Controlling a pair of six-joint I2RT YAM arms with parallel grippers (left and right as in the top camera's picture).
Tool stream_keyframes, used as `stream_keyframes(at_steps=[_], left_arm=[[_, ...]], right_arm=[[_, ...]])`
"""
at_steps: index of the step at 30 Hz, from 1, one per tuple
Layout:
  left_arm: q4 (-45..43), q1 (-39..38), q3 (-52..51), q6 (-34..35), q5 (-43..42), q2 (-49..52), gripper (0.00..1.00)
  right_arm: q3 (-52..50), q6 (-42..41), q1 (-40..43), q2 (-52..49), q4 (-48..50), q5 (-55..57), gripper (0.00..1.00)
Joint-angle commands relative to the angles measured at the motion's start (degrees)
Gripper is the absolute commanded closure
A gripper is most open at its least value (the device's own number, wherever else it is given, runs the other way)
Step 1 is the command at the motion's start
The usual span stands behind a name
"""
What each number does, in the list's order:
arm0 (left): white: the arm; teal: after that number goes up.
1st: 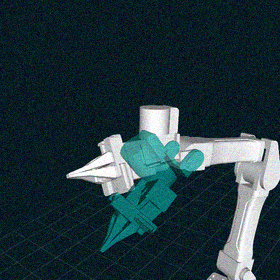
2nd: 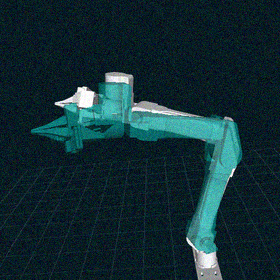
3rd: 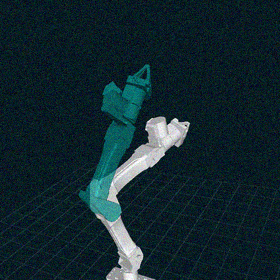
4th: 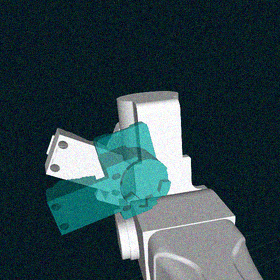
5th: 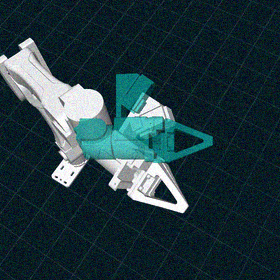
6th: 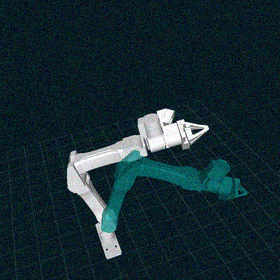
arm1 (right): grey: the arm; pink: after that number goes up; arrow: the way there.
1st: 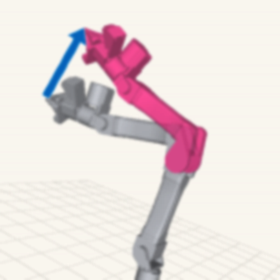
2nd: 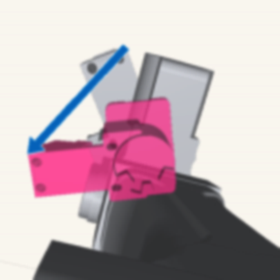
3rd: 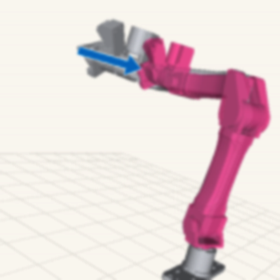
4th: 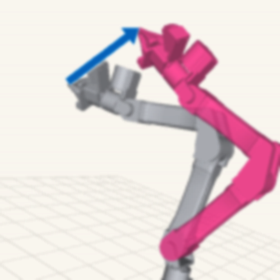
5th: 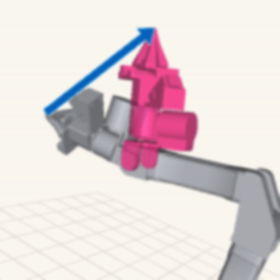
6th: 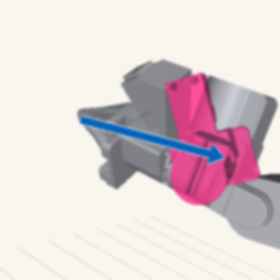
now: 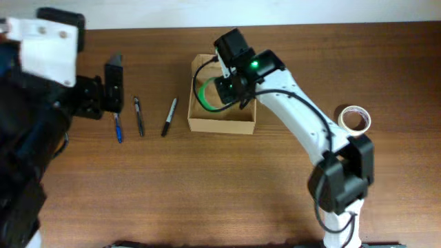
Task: Pack container
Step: 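Lift the green tape and carry it over the cardboard box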
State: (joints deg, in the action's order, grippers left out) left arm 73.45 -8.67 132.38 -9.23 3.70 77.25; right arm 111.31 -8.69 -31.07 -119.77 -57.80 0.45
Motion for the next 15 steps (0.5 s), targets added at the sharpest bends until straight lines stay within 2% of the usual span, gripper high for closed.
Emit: stream_keyframes(at_steps=[1, 5, 15], left_arm=[[-2.4, -0.2, 3.1, -0.8, 1.5, -4.4, 0.01], [-2.5, -0.2, 6.4, -0.8, 4.2, -6.7, 0.01], [0.9, -0.2, 8.8, -0.7, 4.1, -11.0, 0.01]], right_arm=[[0.0, -0.9, -0.5, -1.7, 0.2, -3.4, 0.96], [0.0, -0.8, -0.5, -2.4, 0.3, -3.5, 0.96], [0.0, -0.9, -0.4, -2.5, 3.7, -3.2, 0.96]])
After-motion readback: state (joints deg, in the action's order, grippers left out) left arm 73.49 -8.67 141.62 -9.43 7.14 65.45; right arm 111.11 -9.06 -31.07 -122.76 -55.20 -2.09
